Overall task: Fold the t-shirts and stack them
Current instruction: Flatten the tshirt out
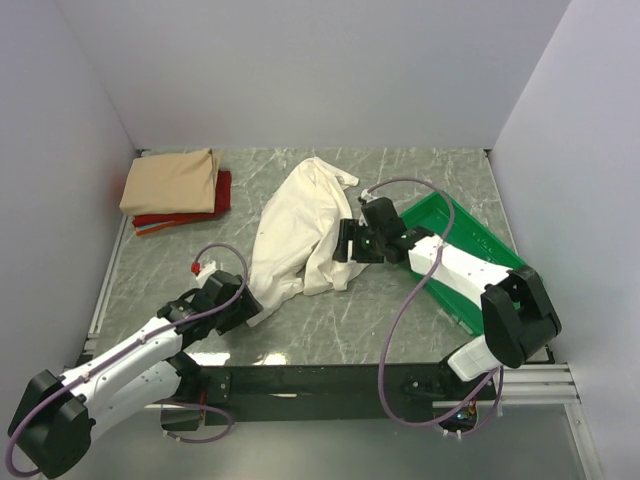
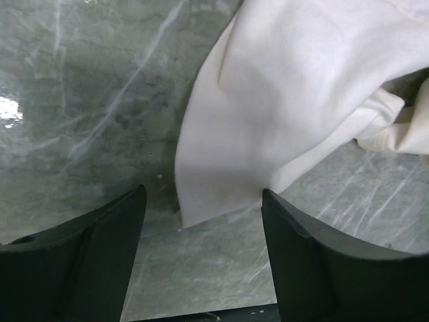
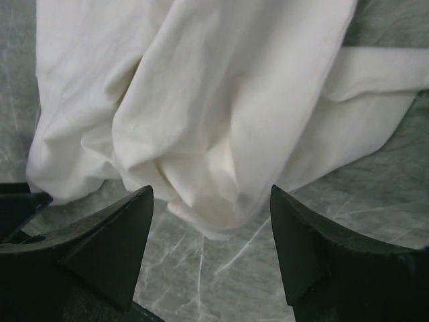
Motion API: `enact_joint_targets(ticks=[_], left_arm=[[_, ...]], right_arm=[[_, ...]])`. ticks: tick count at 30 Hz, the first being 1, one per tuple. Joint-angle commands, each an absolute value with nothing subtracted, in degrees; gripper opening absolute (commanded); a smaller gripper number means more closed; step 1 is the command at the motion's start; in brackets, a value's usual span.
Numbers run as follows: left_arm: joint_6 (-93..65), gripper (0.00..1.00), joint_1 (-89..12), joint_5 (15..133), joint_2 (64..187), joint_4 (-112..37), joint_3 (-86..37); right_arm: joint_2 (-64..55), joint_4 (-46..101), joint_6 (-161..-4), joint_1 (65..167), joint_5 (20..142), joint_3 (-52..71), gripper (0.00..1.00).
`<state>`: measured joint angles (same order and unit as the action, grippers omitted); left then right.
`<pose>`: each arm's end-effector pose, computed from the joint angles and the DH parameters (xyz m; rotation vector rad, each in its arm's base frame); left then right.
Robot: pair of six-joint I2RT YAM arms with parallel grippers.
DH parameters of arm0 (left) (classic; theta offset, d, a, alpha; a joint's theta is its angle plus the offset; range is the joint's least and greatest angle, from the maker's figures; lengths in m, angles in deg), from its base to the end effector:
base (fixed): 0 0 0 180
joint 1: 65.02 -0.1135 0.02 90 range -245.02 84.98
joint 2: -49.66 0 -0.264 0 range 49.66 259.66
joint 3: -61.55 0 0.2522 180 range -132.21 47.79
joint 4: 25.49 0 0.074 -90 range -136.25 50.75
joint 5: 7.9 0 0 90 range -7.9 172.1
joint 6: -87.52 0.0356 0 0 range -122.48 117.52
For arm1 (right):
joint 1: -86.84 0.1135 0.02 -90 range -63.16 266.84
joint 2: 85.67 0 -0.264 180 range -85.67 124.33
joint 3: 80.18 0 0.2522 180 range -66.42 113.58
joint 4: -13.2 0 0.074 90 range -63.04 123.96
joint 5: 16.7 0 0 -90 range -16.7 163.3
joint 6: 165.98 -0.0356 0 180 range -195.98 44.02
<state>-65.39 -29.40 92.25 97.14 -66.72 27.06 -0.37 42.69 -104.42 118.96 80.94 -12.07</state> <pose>0.1265 -0.0829 0.1629 -0.6760 2.4734 -0.4784 0.2637 0.1711 0.2226 -0.1452 2.4745 0.6391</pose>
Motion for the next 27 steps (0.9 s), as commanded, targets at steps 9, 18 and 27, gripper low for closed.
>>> enact_joint_targets(ticks=[9,18,27], left_arm=[[-67.1,0.64,-29.1,89.6,98.5,-53.9,29.8],[-64.0,0.03,-29.2,94.2,102.7,-53.2,24.6],[-54.0,0.01,-32.2,112.9,96.7,-66.8,1.8]], right_arm=[[1.0,46.8,-103.9,124.0,77.3,-11.0,0.75],[2.8,47.0,-103.2,124.3,75.5,-11.4,0.42],[-4.4,56.9,-100.8,124.1,66.4,-1.8,0.0]])
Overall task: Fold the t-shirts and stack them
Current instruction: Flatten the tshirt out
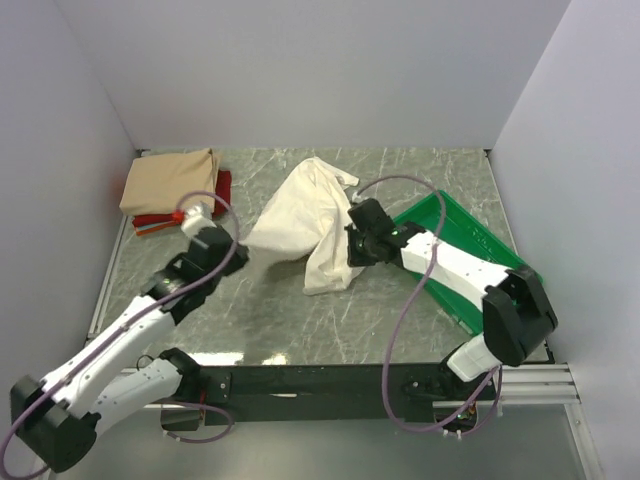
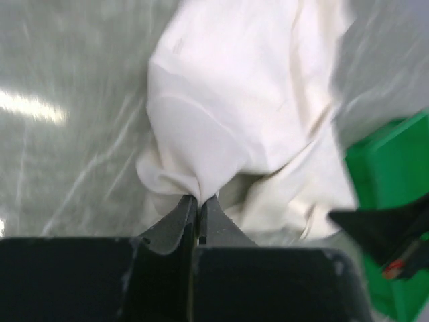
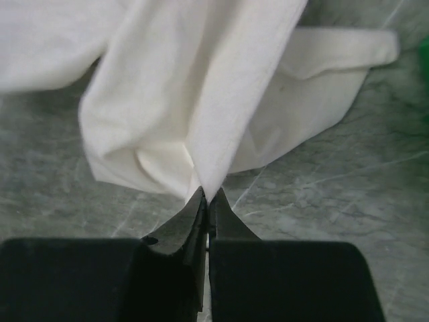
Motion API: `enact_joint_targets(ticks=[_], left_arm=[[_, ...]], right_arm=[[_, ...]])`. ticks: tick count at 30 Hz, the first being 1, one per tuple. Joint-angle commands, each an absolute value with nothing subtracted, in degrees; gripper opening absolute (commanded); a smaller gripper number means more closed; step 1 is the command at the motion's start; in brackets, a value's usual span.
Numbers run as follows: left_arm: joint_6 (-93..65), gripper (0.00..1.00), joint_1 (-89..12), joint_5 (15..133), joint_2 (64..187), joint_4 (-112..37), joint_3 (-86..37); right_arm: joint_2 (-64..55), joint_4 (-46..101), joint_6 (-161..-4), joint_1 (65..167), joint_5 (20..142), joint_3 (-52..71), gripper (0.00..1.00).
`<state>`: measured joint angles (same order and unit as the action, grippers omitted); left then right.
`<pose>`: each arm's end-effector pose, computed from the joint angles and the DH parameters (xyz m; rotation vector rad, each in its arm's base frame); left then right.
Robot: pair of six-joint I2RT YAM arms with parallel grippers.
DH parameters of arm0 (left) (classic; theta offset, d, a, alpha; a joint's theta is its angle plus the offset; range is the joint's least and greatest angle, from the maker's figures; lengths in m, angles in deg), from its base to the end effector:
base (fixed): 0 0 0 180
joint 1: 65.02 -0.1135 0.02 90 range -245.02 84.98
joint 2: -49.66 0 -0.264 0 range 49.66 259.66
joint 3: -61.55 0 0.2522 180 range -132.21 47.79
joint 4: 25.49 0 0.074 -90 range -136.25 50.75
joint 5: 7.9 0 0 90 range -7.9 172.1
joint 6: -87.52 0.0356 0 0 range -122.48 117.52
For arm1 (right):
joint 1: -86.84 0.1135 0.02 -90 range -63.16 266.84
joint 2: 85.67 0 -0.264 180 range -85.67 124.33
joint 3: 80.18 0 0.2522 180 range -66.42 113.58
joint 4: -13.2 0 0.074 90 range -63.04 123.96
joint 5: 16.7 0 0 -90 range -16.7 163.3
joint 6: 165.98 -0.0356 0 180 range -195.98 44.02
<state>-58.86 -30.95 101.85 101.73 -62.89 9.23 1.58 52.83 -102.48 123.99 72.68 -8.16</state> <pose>0.1688 -0.0996 0.2579 -0.6161 2.1347 -0.5095 0.2503 0.1892 0.2213 -0.2353 2.5726 0.4195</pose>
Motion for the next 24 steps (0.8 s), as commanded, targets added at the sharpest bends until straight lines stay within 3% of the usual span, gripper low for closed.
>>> enact_joint_targets(ticks=[1,9,24], left_arm=[[-53.0,0.01,-32.8,114.6,95.5,-67.8,-1.7],[-50.1,0.01,-33.2,128.1,84.3,-77.9,-11.7],[-47.5,0.01,-33.0,137.6,73.2,-85.3,-20.1]], right_arm=[[-7.2,58.9,-100.4,124.0,65.1,-0.8,0.0],[-20.3,64.0,-99.9,122.5,53.9,6.9,0.0],[-30.3,58.9,-98.0,117.1,54.6,13.1,0.0]])
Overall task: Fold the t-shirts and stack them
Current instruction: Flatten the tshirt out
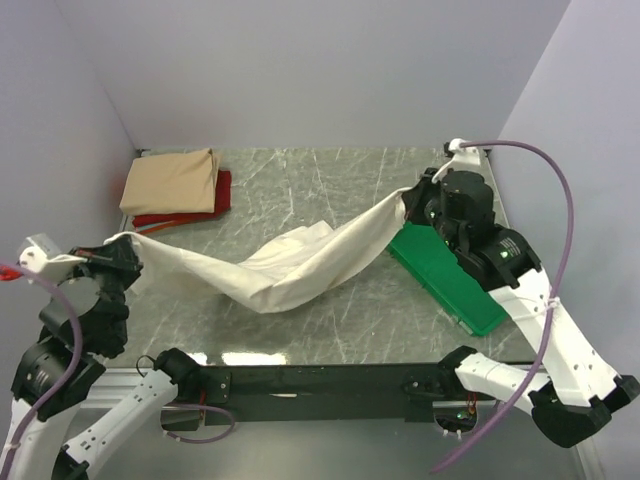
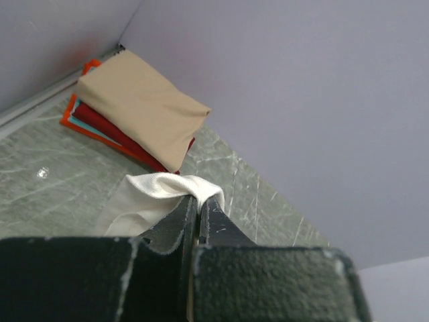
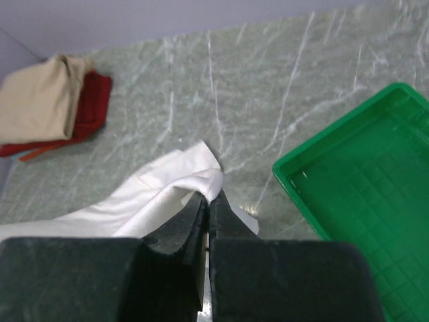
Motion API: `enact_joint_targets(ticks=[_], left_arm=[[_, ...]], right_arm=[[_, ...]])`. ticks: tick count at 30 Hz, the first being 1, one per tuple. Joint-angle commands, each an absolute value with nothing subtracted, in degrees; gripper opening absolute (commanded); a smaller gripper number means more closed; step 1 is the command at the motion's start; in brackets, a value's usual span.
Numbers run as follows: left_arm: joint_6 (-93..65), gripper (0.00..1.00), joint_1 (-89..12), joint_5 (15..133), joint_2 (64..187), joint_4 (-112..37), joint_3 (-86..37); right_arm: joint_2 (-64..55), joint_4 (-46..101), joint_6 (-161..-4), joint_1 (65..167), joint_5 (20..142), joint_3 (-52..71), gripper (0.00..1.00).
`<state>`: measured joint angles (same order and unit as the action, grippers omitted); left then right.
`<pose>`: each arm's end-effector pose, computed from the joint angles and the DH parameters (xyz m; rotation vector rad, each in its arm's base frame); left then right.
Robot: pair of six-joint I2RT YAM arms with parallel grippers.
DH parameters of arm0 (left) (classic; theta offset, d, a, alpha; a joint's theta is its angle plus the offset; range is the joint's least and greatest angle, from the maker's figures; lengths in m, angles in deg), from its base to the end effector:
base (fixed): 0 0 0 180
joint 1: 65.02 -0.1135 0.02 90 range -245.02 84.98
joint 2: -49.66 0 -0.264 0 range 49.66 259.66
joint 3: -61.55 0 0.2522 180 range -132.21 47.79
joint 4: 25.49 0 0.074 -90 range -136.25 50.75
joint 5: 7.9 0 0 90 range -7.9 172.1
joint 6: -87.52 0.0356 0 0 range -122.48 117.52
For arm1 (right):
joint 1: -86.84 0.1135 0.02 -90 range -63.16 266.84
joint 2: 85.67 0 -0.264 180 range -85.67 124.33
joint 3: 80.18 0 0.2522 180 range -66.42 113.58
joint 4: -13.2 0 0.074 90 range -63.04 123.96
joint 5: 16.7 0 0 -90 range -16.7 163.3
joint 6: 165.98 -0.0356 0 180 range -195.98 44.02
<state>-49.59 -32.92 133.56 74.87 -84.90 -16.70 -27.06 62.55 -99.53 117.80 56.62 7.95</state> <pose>0.0388 0.0085 0.4168 -0.8448 1.4156 -0.3012 0.1799 0.0960 0.4265 0.0728 1.9172 0.3652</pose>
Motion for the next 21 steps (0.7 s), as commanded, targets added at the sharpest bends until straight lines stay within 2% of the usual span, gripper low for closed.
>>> enact_joint_targets(ticks=[1,4,8,10,15,17,19,20,21], left_arm=[[-47.2,0.01,-32.9,138.0,72.9,-85.3,-20.4],[-46.9,0.01,-32.2,138.5,71.6,-84.6,-20.2],[-47.9,0.01,-30.8,137.4,72.3,-83.8,-18.0],[-48.6,0.01,-30.2,138.2,74.0,-83.9,-16.8],[-48.3,0.01,-30.0,139.4,77.8,-80.4,-10.5],[-48.9,0.01,-30.0,137.3,79.3,-79.6,-8.6],[-48.5,0.01,-30.0,136.5,82.1,-78.0,-6.3],[-48.2,0.01,-30.0,136.6,84.3,-77.5,-5.3],[-47.4,0.01,-30.1,136.9,85.5,-77.0,-4.9]], right_arm=[[-30.3,58.7,-97.3,117.1,54.3,14.0,0.0],[-28.5,58.1,-96.2,115.6,54.4,17.5,0.0],[-22.0,53.6,-96.5,106.8,65.7,22.0,0.0],[-14.5,53.1,-96.6,104.8,69.4,25.1,0.0],[8.7,56.9,-95.8,102.1,72.3,42.5,0.0],[14.7,59.6,-95.7,102.0,73.0,49.4,0.0],[21.4,61.7,-95.2,102.1,75.2,54.4,0.09],[24.3,62.3,-95.1,102.1,75.5,55.6,0.29],[25.2,63.4,-95.1,102.1,75.8,56.4,0.41]])
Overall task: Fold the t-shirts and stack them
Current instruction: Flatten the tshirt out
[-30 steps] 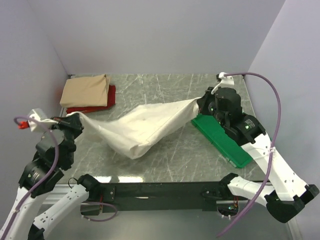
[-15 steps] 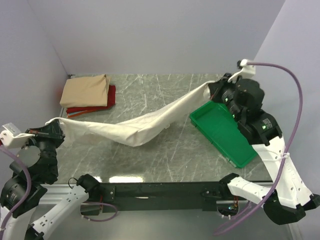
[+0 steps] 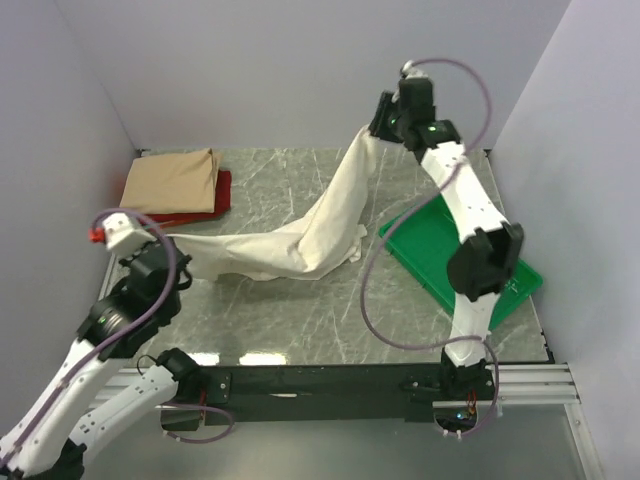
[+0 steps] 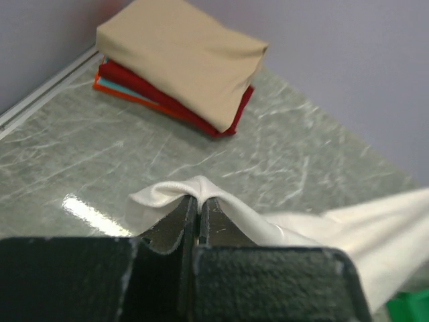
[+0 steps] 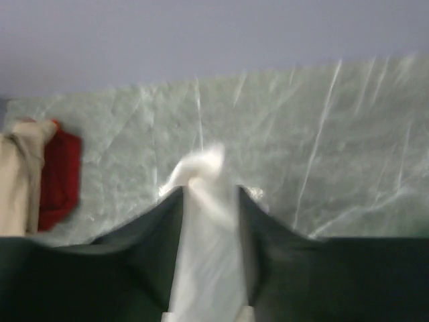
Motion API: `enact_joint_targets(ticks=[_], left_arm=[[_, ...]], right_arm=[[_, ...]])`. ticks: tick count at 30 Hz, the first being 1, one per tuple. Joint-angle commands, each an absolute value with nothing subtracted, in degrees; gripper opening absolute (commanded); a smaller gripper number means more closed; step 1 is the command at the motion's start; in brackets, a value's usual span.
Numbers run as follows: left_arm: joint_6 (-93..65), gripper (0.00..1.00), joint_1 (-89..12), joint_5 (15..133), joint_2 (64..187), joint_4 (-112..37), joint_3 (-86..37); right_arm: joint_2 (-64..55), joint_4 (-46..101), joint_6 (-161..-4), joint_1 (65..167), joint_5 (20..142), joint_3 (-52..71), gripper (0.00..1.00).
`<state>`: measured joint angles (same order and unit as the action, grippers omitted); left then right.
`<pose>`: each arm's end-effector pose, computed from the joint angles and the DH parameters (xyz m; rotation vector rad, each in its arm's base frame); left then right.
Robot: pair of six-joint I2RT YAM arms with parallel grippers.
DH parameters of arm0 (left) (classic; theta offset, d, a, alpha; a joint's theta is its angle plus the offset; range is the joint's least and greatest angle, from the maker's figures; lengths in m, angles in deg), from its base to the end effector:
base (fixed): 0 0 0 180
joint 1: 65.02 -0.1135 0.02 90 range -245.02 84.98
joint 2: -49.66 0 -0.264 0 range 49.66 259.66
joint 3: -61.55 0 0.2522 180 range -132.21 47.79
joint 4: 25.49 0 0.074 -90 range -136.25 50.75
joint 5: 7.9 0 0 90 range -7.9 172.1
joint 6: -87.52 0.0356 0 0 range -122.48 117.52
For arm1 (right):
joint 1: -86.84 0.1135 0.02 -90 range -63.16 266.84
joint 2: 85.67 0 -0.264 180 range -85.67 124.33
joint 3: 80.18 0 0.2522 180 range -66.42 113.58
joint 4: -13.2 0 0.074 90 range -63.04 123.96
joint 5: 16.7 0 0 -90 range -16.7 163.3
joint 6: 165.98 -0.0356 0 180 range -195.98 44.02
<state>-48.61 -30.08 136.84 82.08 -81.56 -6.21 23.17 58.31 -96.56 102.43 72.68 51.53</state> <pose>0.0915 -0.0285 0.3674 -0.7588 1.6074 -0.0929 0.4230 0.1176 0.4199 0.0934 1.9786 0.4027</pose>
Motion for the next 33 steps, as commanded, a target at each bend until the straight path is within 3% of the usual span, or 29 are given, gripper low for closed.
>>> enact_joint_targets(ticks=[1,2,3,10,13,20,33], left_arm=[[-47.1,0.01,-30.3,137.4,86.8,-76.5,-4.8],[-47.0,0.01,-30.7,137.4,89.3,-76.3,-4.7],[-46.9,0.01,-31.6,136.8,90.4,-76.2,-4.9],[-44.6,0.01,-37.0,128.5,95.6,-71.3,-4.2],[-43.6,0.01,-39.2,124.7,96.5,-70.5,-4.5],[-41.6,0.01,-42.8,118.3,97.6,-69.8,-5.4],[-35.2,0.01,-44.5,105.2,100.3,-77.0,-13.8]], right_arm=[[25.4,63.8,-95.1,102.2,76.5,56.4,0.5],[24.4,63.9,-95.2,102.2,76.7,55.5,0.59],[23.2,63.8,-95.5,102.3,77.0,53.8,0.6],[-1.8,47.5,-99.3,109.8,80.8,12.7,0.6],[-8.2,43.8,-102.1,113.4,81.4,1.3,0.59],[-6.5,44.6,-103.2,123.7,77.5,-5.3,0.51],[6.5,45.1,-104.5,126.0,73.4,-6.2,0.44]])
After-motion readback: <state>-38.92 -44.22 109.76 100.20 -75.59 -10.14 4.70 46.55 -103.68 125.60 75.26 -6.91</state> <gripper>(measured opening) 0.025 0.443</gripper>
